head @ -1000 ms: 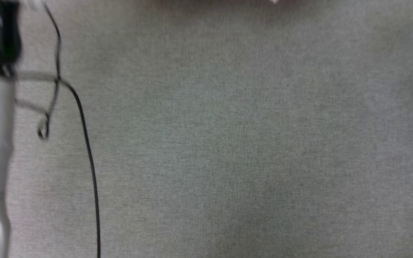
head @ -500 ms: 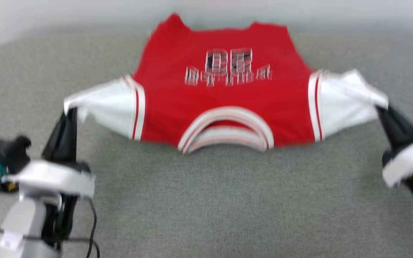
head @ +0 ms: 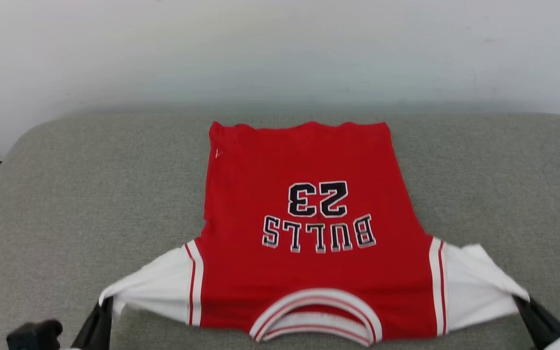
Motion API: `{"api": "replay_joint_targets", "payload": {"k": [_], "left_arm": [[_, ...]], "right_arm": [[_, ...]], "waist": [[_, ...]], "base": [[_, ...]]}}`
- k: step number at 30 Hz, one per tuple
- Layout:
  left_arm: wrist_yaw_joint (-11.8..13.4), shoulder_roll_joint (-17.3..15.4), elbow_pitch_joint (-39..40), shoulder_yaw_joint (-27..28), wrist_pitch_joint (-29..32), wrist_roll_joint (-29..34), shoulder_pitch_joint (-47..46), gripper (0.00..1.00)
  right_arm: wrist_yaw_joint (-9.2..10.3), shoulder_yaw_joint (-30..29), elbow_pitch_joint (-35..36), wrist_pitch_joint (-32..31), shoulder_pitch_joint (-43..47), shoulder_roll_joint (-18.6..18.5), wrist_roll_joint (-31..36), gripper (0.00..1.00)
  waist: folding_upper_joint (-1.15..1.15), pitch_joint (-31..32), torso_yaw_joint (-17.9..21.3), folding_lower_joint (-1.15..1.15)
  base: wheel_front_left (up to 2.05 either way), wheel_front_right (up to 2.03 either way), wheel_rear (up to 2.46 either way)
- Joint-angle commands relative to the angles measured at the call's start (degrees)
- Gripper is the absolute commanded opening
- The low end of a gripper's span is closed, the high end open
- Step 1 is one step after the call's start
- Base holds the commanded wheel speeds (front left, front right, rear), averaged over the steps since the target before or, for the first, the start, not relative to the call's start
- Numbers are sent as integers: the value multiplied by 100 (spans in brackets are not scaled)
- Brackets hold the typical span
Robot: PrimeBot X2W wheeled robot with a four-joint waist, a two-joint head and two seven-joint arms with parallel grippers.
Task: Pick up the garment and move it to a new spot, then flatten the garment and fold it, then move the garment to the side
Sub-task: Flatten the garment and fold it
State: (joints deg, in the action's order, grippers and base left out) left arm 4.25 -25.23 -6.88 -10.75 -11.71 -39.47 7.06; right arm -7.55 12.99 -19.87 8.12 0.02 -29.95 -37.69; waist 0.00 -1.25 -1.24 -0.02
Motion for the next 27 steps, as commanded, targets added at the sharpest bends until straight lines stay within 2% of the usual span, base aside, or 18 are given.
{"api": "replay_joint_targets", "payload": {"k": [1, 8, 14, 15, 16, 17, 22, 27], "left_arm": [[58, -11, -57, 15, 13, -15, 129, 0], [56, 77, -495, -102, -72, 13, 537, 0], [-38, 168, -661, -193, -160, 57, 359, 0], [-40, 175, -676, -215, -170, 89, 331, 0], [-50, 180, -679, -234, -182, 108, 305, 0], [-62, 201, -671, -250, -187, 123, 277, 0], [-121, 312, -544, -374, -229, 224, 128, 0], [-126, 400, -296, -547, -258, 422, -112, 0]], "right_arm": [[13, -125, 31, -25, 217, 33, 52, 0], [13, -577, 128, -410, 1138, 346, 277, 0], [13, -723, 58, -722, 1387, 466, 468, 0], [13, -705, 99, -780, 1368, 499, 459, 7], [13, -707, 164, -800, 1314, 521, 461, 58], [13, -743, 229, -808, 1233, 524, 506, 100], [10, -993, 706, -774, 910, 514, 655, 100], [9, -1311, 1376, -848, 362, 329, 786, 100]], "waist": [[0, 70, -17, 2], [0, 156, -76, 2], [0, 159, -135, 2], [0, 157, -140, 2], [0, 156, -139, 2], [0, 151, -139, 2], [0, 69, -172, 2], [0, -132, -304, 2]], "base": [[0, 0, 0], [0, 0, 0], [0, 0, 0], [0, 0, 0], [0, 0, 0], [0, 0, 0], [0, 0, 0], [0, 0, 0]]}}
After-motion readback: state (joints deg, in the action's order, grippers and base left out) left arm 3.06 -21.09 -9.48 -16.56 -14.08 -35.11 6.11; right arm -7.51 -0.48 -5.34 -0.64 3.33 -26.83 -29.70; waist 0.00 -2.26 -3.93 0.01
